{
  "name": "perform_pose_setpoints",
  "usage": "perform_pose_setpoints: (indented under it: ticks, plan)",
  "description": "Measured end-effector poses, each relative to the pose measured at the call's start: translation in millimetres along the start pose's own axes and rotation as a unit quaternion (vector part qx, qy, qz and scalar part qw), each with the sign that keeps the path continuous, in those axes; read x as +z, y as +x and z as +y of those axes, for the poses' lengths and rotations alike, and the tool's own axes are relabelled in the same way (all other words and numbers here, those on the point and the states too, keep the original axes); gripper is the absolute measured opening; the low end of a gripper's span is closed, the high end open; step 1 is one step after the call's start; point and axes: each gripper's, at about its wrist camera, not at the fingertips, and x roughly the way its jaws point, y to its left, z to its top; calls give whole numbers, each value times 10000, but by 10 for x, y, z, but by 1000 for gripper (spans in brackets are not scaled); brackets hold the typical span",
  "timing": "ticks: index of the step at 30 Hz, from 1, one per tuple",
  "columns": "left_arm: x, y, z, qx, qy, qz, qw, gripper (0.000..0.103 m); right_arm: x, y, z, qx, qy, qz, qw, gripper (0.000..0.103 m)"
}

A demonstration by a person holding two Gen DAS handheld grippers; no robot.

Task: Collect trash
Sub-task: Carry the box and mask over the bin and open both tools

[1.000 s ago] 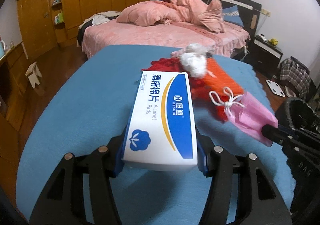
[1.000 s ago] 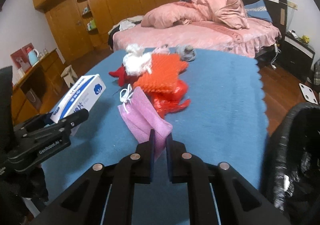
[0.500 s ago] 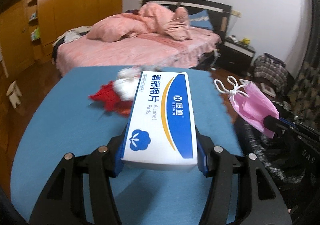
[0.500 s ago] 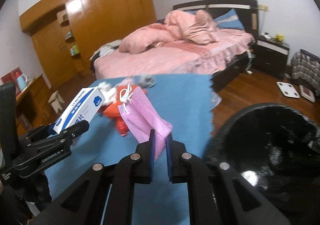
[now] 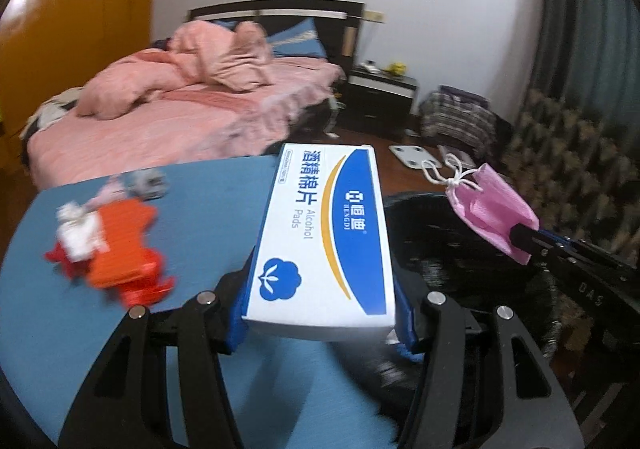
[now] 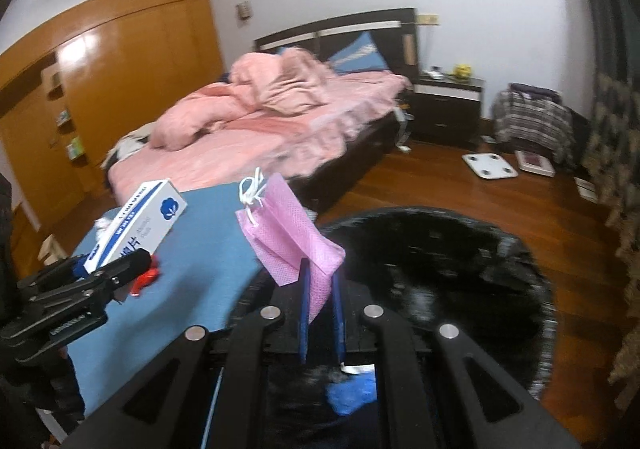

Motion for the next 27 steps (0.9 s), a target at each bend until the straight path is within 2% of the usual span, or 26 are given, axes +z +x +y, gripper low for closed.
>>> perform_pose_setpoints:
  ticks: [7,9,10,12,13,16,18,19,20,23,27]
  plan:
    - [49,318,-568,-545,301,97,9980,54,-63,-17,-561,-499,313,52,9982,10]
    - [60,416,-700,-801,356,177,9960,54,-95,-15,-655,-623,358,94,9974,12]
    - [60,453,-728,-882,358,217,9952,56,-114,-26,-691,-664,376,111,9970,15]
    - [71,506,-757,-1029,344,240,9938,70,-151,-38,-769,-793,431,132,9958,18]
    - [63,506,-760,-1074,339,222,9934,76,-165,-47,-801,-818,450,138,9955,25]
    - [42,468,-740,-1060,391,143,9935,84,-169,-61,-836,-910,484,95,9946,53]
    - [42,417,-686,-958,378,95,9946,85,-177,-63,-811,-920,491,70,9945,66]
    - [46,388,-644,-907,364,71,9952,86,-175,-67,-800,-920,492,58,9945,80]
    - [50,362,-579,-835,351,41,9959,88,-173,-83,-756,-905,485,5,9947,89]
    - [49,200,-361,-537,273,-108,9981,92,-135,-93,-609,-736,429,-85,9963,98]
    - [-5,-23,37,15,123,-256,9996,93,-63,-60,-273,-393,266,-131,9988,98]
